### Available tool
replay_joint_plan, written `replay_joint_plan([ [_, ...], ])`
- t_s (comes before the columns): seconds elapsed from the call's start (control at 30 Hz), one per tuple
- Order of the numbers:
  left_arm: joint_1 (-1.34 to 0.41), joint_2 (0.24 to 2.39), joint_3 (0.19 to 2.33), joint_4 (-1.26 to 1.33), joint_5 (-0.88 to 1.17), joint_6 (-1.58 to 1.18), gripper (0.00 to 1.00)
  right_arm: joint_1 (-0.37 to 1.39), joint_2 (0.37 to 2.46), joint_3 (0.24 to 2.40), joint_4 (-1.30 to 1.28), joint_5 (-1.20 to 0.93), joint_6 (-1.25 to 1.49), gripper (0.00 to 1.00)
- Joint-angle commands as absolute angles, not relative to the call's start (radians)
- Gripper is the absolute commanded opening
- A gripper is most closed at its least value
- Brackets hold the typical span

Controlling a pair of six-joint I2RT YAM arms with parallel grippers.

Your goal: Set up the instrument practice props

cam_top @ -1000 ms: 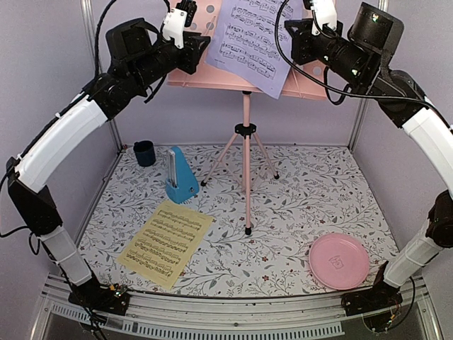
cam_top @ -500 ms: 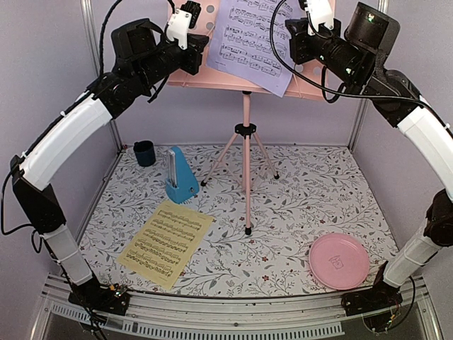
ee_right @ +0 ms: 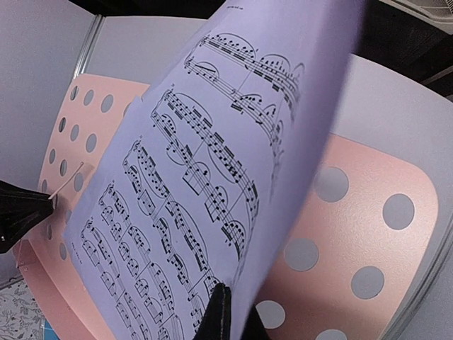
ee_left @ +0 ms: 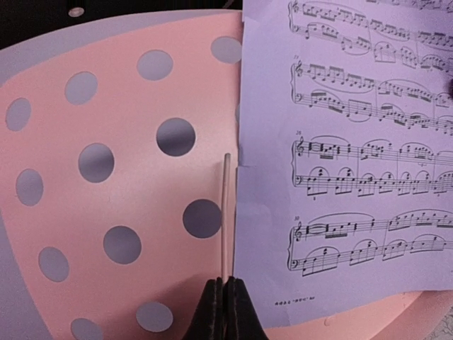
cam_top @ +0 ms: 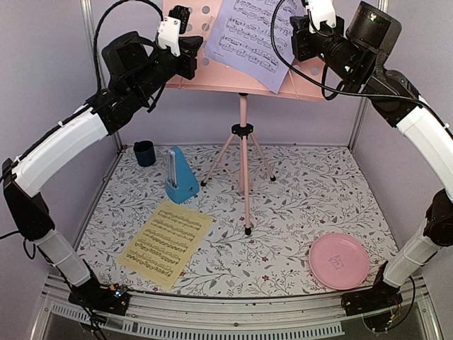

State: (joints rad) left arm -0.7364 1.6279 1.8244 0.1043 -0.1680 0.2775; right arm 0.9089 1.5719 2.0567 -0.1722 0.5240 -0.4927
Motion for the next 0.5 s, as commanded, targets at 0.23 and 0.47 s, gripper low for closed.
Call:
replay_joint_plan([
  [0.23,-0.736,1.598,1.776,0.238,-0.073,0.294,0.00,0.907,1.628,2.130,-0.130,0.512,-0.561,0.00],
  [0.47,-0.742,1.597,1.762,0.260,-0.040,0.305,0.00,0.907,1.674,2.176,-0.106,0.463,-0.603,0.00],
])
